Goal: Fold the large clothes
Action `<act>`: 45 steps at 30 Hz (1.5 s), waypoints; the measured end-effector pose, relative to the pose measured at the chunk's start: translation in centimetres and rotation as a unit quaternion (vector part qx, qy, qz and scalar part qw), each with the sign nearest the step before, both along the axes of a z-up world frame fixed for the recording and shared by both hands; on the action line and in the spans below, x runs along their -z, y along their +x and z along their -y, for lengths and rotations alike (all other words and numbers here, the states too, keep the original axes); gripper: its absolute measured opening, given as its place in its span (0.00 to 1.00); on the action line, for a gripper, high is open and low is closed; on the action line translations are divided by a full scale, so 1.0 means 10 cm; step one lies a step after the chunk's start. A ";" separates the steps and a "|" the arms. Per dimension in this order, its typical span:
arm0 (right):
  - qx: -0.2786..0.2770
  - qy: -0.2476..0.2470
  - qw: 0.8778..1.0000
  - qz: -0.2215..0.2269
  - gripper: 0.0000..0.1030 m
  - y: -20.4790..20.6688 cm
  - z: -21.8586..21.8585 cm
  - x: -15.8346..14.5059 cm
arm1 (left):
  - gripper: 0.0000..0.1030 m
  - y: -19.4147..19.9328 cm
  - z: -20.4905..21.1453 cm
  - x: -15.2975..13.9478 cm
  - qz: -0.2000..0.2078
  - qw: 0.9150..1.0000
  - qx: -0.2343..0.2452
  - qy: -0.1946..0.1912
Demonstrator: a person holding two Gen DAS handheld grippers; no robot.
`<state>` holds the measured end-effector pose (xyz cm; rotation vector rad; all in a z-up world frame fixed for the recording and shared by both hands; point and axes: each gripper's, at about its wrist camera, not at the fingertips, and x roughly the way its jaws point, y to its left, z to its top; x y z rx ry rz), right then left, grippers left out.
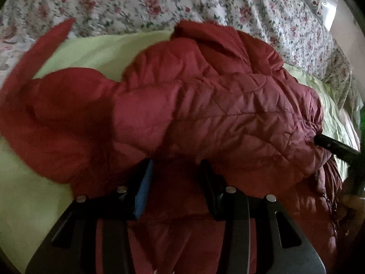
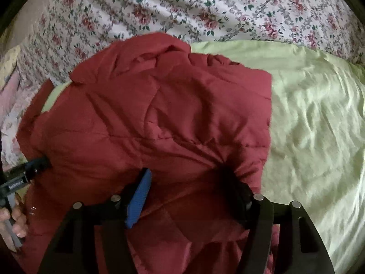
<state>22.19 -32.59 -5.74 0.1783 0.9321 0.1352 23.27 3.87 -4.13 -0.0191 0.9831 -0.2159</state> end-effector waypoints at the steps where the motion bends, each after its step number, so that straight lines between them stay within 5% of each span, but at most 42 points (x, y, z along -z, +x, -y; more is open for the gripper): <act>1: -0.002 0.010 1.000 0.004 0.64 -0.03 0.01 -0.04 | 0.42 -0.04 -0.04 -0.04 0.005 1.000 -0.005 0.004; 18: -0.076 0.085 0.993 -0.009 0.64 -0.58 -0.26 -0.30 | 0.59 -0.04 -0.94 -0.39 0.031 0.993 -0.113 0.022; 29: -0.116 0.095 0.989 0.006 0.65 -0.89 -0.48 -0.50 | 0.61 0.68 -1.51 -0.51 0.059 0.971 -0.205 0.106; 38: -0.119 0.077 0.990 0.000 0.65 -0.98 -0.53 -0.50 | 0.60 1.40 -1.69 -0.27 0.028 0.956 -0.237 0.168; 40: -0.118 0.072 0.990 -0.005 0.65 -1.01 -0.53 -0.47 | 0.34 1.44 -1.73 -0.23 0.023 0.957 -0.238 0.166; 45: -0.120 0.074 0.990 -0.008 0.65 -1.07 -0.53 -0.41 | 0.16 1.24 -1.85 -0.30 0.029 0.966 -0.240 0.094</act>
